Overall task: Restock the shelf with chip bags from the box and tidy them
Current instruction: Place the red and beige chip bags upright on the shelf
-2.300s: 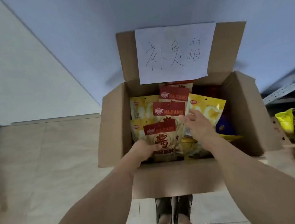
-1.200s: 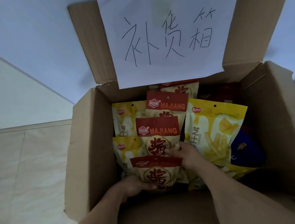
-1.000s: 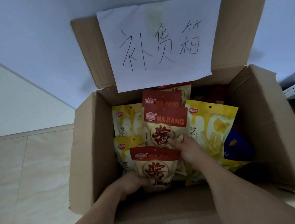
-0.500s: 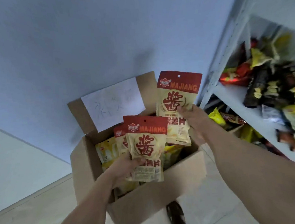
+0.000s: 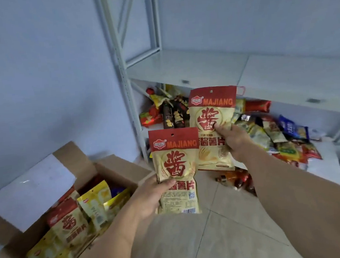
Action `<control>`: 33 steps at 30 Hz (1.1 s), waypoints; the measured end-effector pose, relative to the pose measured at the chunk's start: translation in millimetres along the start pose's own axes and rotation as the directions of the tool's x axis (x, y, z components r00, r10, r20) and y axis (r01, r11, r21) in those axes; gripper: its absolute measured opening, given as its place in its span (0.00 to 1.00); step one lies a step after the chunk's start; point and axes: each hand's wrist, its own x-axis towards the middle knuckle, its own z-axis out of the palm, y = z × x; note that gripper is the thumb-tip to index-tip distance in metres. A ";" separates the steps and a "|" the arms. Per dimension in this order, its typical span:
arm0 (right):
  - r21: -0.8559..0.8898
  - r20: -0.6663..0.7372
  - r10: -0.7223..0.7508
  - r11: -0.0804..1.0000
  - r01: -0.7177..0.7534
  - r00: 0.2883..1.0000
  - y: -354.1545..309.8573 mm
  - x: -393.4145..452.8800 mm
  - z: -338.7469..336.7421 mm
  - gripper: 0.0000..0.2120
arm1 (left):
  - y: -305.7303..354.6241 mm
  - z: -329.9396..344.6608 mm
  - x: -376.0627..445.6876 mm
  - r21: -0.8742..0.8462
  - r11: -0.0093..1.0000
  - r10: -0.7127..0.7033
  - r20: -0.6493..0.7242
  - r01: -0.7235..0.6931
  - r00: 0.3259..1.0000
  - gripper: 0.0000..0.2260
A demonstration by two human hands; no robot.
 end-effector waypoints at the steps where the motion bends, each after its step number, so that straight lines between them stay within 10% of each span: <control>1: 0.004 -0.027 -0.004 1.000 0.004 1.000 -7.6 2.3 -29.2 0.16 | 10.7 22.8 11.2 0.021 1.000 0.013 0.019 -0.013 1.000 0.12; 6: 0.024 -0.143 -0.046 0.998 0.050 0.989 -45.1 27.9 -177.6 0.15 | 58.0 142.4 78.6 0.091 0.988 0.114 0.115 -0.125 0.987 0.24; 15: -0.014 -0.272 -0.139 0.990 0.140 0.952 -104.1 98.8 -401.3 0.13 | 137.7 358.5 182.8 0.078 0.987 0.120 0.229 -0.141 0.966 0.08; 33: 0.014 -0.400 -0.204 0.974 0.228 0.894 -204.7 316.1 -637.7 0.11 | 289.6 556.9 443.4 0.143 0.962 0.153 0.415 -0.231 0.897 0.14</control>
